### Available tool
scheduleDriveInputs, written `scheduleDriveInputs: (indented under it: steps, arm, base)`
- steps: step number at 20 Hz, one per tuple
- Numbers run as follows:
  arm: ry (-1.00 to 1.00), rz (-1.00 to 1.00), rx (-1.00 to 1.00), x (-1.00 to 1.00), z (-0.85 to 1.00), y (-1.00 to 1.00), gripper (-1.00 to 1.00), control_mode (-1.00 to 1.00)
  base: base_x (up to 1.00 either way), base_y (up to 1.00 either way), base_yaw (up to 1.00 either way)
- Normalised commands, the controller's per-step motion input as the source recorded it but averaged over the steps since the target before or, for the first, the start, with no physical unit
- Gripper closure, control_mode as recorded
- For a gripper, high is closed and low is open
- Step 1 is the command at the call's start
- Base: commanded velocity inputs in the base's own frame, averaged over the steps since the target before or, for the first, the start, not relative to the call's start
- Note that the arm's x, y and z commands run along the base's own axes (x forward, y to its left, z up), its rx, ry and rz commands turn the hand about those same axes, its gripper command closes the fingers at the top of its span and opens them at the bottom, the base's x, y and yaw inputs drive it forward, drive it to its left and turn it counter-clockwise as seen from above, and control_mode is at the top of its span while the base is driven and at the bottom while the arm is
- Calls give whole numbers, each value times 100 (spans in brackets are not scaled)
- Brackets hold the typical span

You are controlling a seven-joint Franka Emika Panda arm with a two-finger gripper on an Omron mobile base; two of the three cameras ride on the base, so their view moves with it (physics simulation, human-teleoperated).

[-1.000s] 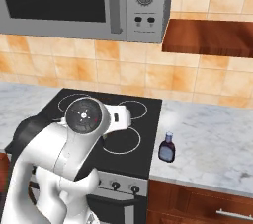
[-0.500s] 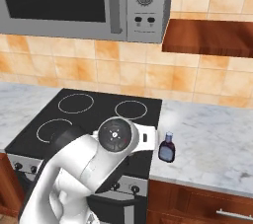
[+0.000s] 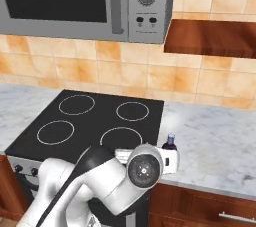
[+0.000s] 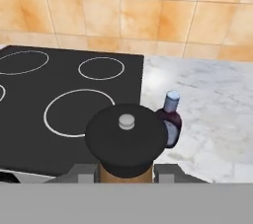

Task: Take 2 condiments from the cabinet and move them on the counter near the stove.Make sure the condiments are lined up with each other, next to each other.

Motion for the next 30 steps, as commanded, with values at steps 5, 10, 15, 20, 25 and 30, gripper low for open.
scheduleDriveInputs:
  steps: [5, 10, 15, 20, 25, 30]
  arm:
    - [-16, 9, 1, 6, -50, -41, 100, -100]
    - [-14, 5, 1, 12, -40, -28, 100, -100]
    - [0, 1, 5, 26, -15, -1, 100, -100]
    - [0, 1, 7, 20, -20, -4, 100, -100]
    - [-1, 0, 4, 32, -28, -10, 100, -100]
    - [0, 0, 2, 44, -16, -13, 100, -100]
  base:
    - [0, 0, 0]
    - [0, 0, 0]
    - [0, 0, 0]
    - [0, 0, 0]
    - [0, 0, 0]
    - [0, 0, 0]
